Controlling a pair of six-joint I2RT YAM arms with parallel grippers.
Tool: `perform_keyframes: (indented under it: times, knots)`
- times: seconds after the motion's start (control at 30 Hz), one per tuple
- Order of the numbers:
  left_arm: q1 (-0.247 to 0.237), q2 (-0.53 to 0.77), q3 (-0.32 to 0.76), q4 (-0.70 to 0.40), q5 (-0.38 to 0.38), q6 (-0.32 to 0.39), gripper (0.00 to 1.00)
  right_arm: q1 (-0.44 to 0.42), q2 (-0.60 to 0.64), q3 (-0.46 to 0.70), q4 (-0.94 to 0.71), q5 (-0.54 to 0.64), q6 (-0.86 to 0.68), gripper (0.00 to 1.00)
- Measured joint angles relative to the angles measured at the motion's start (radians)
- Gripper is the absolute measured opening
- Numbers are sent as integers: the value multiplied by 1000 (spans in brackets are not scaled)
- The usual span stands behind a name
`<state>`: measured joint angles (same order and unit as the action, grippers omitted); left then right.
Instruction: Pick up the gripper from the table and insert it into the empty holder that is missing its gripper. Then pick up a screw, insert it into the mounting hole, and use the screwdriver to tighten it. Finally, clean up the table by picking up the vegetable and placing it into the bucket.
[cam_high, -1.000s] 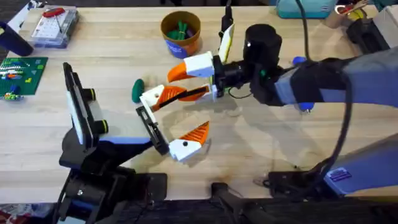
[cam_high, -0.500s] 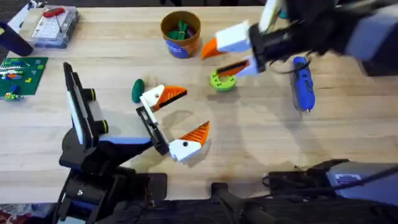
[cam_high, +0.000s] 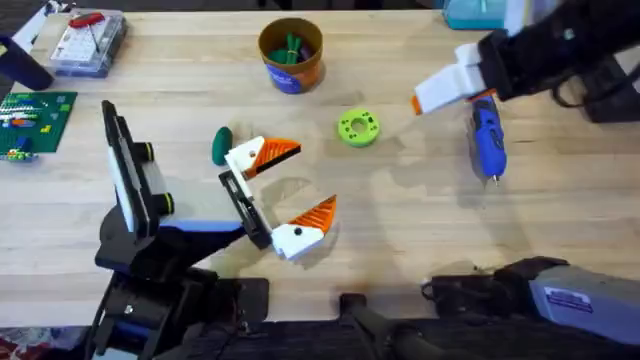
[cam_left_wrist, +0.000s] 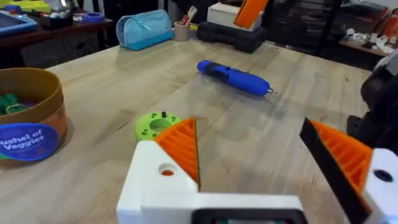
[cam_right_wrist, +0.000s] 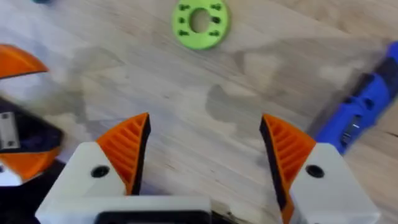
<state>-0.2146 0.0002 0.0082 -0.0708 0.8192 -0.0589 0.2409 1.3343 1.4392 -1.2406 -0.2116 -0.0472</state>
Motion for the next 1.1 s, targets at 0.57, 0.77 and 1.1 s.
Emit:
perform_keyframes:
  times: [0.57, 0.77, 1.1]
  knots:
    - [0, 0, 0, 0, 0, 0, 997, 26, -29, 5, -12, 140, -40, 997]
    - [0, 0, 0, 0, 0, 0, 997, 82, 51, 6, 66, 141, -42, 997]
    - [0, 0, 0, 0, 0, 0, 997, 99, 161, 6, 137, 141, -43, 997]
